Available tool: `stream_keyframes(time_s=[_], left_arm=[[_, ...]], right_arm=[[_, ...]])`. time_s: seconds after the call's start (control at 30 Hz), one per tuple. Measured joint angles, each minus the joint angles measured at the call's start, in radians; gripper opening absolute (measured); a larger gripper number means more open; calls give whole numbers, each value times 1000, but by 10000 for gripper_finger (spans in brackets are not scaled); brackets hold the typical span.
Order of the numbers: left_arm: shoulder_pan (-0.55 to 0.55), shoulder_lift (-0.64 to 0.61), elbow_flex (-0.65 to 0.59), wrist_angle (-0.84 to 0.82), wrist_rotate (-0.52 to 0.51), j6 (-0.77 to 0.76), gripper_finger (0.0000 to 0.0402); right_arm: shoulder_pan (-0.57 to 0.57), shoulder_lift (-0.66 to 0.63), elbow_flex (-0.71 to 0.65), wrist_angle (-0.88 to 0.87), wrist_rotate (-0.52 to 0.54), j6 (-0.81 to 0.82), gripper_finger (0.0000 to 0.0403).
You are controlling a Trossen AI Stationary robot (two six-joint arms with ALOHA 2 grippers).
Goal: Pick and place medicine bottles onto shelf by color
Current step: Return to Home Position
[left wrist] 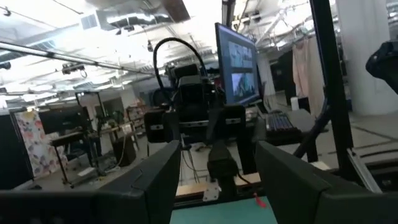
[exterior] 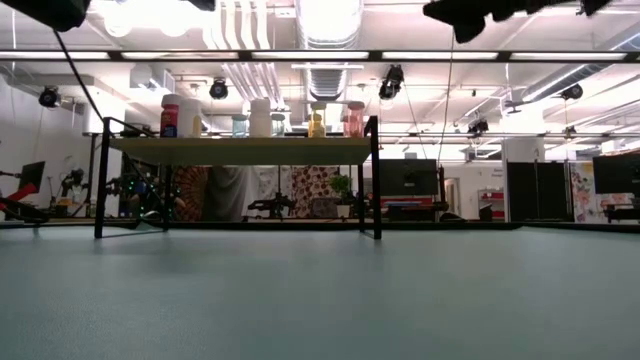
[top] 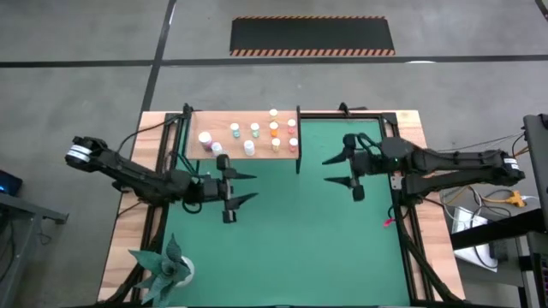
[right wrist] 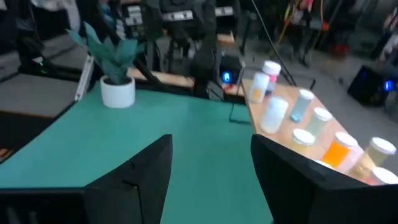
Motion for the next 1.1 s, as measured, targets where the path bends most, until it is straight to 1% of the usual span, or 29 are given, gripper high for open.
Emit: stream_keyframes(time_s=[0.1, 0.2, 0.27, 0.37, 0.53, 0.63, 0.67, 0.8, 0.93, 1.1], left_arm=[[0, 49, 42, -11, 0, 3, 194], [-5, 28, 66, -57, 0, 8, 194], [-7, -29, 79, -150, 0, 3, 194], [-18, -139, 83, -344, -1, -2, 184], [-20, -318, 83, -632, -3, -56, 142], [-20, -388, 79, -753, -3, -89, 110], [-20, -406, 76, -776, -3, -101, 100], [-20, -458, 39, -783, -3, -104, 64], [-20, -504, -4, -793, -3, -104, 40], [-20, -568, -53, -792, -2, -104, 23]], right_arm=[[21, -44, -114, 122, 1, -24, 210], [23, -88, -202, 199, 0, -28, 210], [23, -121, -250, 226, 0, -28, 210], [23, -180, -311, 234, -7, -34, 210], [23, -295, -397, 255, -7, -46, 209], [23, -377, -436, 255, -7, -48, 209], [23, -405, -448, 255, -7, -49, 209], [23, -517, -492, 247, -7, -53, 209], [22, -619, -526, 231, -6, -53, 209], [22, -737, -520, 99, 1, -52, 209]])
